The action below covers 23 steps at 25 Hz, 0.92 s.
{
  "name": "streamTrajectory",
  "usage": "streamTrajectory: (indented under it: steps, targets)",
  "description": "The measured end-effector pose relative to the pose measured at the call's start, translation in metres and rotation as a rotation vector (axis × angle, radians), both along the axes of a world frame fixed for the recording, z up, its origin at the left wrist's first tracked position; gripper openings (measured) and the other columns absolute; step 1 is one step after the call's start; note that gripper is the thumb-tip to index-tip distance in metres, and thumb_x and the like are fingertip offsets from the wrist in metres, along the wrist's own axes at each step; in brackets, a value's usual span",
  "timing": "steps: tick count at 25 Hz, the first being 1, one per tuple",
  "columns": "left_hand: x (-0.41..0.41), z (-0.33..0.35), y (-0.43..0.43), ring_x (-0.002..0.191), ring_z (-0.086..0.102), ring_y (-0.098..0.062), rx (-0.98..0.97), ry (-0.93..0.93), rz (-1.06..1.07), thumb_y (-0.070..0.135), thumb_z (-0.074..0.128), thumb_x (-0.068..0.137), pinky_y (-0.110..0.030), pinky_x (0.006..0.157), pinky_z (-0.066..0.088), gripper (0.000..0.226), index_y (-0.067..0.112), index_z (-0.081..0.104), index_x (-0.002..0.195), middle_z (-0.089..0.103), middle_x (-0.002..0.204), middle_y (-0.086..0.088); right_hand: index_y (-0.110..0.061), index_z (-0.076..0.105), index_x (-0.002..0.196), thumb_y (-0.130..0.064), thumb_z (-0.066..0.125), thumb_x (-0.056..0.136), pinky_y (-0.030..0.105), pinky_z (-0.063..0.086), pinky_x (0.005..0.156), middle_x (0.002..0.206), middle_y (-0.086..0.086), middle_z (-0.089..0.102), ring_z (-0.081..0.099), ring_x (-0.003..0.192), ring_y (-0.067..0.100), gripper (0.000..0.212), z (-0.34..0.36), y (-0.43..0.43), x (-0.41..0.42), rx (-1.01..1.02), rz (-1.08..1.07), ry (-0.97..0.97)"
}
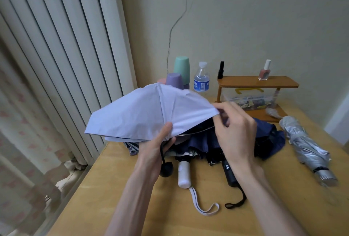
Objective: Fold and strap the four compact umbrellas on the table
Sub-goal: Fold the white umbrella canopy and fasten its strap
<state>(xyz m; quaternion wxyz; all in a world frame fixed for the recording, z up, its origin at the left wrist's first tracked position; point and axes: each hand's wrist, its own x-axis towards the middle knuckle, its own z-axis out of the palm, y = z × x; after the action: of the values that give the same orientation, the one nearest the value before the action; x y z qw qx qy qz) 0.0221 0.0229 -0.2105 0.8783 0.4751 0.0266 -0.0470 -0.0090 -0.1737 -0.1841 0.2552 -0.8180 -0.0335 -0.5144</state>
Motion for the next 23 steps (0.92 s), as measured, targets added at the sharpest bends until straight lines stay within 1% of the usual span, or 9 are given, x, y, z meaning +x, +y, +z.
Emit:
streamTrajectory:
  steps: [3, 5, 7, 10, 12, 14, 17, 21, 23]
  targets:
    - [0.000, 0.002, 0.000, 0.119, 0.072, -0.013, -0.013, -0.035, -0.053, 0.019, 0.079, 0.092, -0.026, 0.092, 0.059, 0.046, 0.010, 0.067, 0.135, 0.075, 0.130, 0.001, -0.005, 0.073, 0.108, 0.004, 0.067, 0.092, 0.042, 0.055, 0.065, 0.105, 0.007, 0.066, 0.064, 0.083, 0.023, 0.019, -0.002, 0.005, -0.004, 0.099, -0.105, -0.182]
    - [-0.001, 0.003, 0.001, 0.120, 0.071, -0.012, 0.008, -0.045, -0.105, 0.020, 0.075, 0.094, -0.031, 0.100, 0.056, 0.040, 0.011, 0.069, 0.132, 0.076, 0.129, 0.001, -0.006, 0.067, 0.120, 0.000, 0.073, 0.088, 0.038, 0.056, 0.082, 0.119, 0.009, 0.060, 0.064, 0.105, 0.025, 0.033, -0.002, 0.002, -0.001, 0.178, -0.042, -0.132]
    - [-0.001, 0.004, 0.005, 0.121, 0.071, -0.013, 0.019, -0.048, -0.136, 0.021, 0.074, 0.093, -0.033, 0.103, 0.056, 0.041, 0.010, 0.069, 0.132, 0.076, 0.128, 0.000, -0.014, 0.064, 0.131, -0.001, 0.077, 0.085, 0.025, 0.053, 0.091, 0.125, -0.001, 0.060, 0.062, 0.117, 0.017, 0.049, 0.000, -0.007, 0.003, 0.273, 0.102, 0.018]
    - [0.001, 0.002, 0.006, 0.121, 0.071, -0.016, 0.006, -0.047, -0.097, 0.017, 0.076, 0.092, -0.031, 0.099, 0.059, 0.040, 0.007, 0.069, 0.130, 0.077, 0.126, -0.003, -0.016, 0.074, 0.110, 0.006, 0.075, 0.085, 0.013, 0.054, 0.073, 0.095, -0.016, 0.071, 0.072, 0.091, 0.011, 0.033, 0.002, -0.019, 0.003, 0.486, 0.142, 0.089]
    - [0.004, -0.001, 0.005, 0.120, 0.072, -0.018, -0.036, -0.038, -0.004, 0.013, 0.079, 0.089, -0.033, 0.097, 0.059, 0.042, 0.005, 0.069, 0.130, 0.077, 0.125, -0.004, -0.013, 0.070, 0.100, 0.006, 0.073, 0.083, 0.020, 0.053, 0.066, 0.084, -0.011, 0.069, 0.067, 0.077, 0.015, 0.025, 0.000, -0.020, 0.000, 0.465, 0.005, -0.045]
    - [0.005, -0.004, 0.001, 0.120, 0.072, -0.019, -0.083, -0.041, 0.050, 0.013, 0.083, 0.084, -0.031, 0.093, 0.061, 0.050, 0.004, 0.068, 0.131, 0.077, 0.126, -0.004, -0.011, 0.065, 0.104, 0.006, 0.071, 0.082, 0.027, 0.053, 0.068, 0.091, -0.003, 0.067, 0.063, 0.080, 0.015, 0.029, -0.004, -0.015, -0.002, 0.404, -0.025, -0.122]
    - [0.004, -0.005, -0.002, 0.117, 0.073, -0.017, -0.115, -0.002, 0.039, 0.015, 0.084, 0.078, -0.025, 0.084, 0.062, 0.049, 0.005, 0.071, 0.124, 0.078, 0.124, -0.004, -0.016, 0.063, 0.126, 0.003, 0.076, 0.085, 0.025, 0.057, 0.085, 0.112, -0.012, 0.069, 0.068, 0.104, 0.008, 0.047, -0.003, -0.011, 0.001, 0.478, 0.205, 0.025]
    - [0.003, -0.005, 0.000, 0.114, 0.074, -0.014, -0.162, 0.033, 0.045, 0.018, 0.084, 0.075, -0.022, 0.080, 0.061, 0.052, 0.003, 0.071, 0.123, 0.078, 0.124, -0.004, -0.014, 0.072, 0.109, 0.004, 0.075, 0.088, 0.031, 0.058, 0.067, 0.097, -0.004, 0.070, 0.067, 0.083, 0.016, 0.027, -0.001, -0.019, 0.003, 0.453, 0.078, -0.021]
    - [0.002, -0.005, -0.002, 0.114, 0.074, -0.015, -0.171, 0.027, 0.056, 0.017, 0.083, 0.075, -0.023, 0.080, 0.061, 0.053, 0.003, 0.070, 0.125, 0.077, 0.125, -0.004, -0.007, 0.070, 0.111, 0.005, 0.073, 0.089, 0.027, 0.056, 0.070, 0.102, 0.003, 0.068, 0.064, 0.087, 0.015, 0.026, -0.002, -0.016, -0.001, 0.336, -0.017, -0.122]
